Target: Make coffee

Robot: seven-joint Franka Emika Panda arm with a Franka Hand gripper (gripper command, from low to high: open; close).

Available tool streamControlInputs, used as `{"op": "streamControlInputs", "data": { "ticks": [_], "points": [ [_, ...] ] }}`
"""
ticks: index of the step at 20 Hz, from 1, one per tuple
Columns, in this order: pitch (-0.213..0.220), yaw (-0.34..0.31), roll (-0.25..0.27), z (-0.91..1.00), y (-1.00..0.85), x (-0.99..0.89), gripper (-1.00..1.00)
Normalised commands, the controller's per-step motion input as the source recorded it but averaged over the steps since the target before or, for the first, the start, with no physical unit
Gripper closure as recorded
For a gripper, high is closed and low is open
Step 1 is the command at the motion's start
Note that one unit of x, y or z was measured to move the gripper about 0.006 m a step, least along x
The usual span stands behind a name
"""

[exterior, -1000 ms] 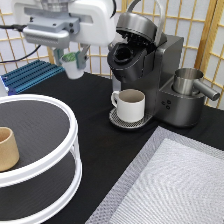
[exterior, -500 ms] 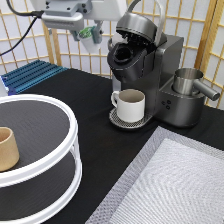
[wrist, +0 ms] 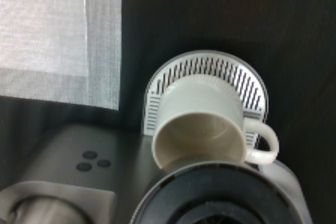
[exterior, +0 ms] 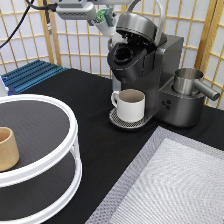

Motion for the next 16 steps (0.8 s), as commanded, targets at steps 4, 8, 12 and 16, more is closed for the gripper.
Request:
{"op": "streamControlInputs", "data": {
  "ticks": [4,8,12,16],
  "points": [
    [0.025,-0.088,0.079,0.07,0.45,0.12,1.0],
    [0.006,-0.082,0.032,0.0,0.4,0.1,1.0],
    [0.002,-0.082,0.033,-0.13,0.15,0.18,1.0],
    [0.003,-0.074,0.033,-0.21,0.11,0.15,1.0]
  ]
}}
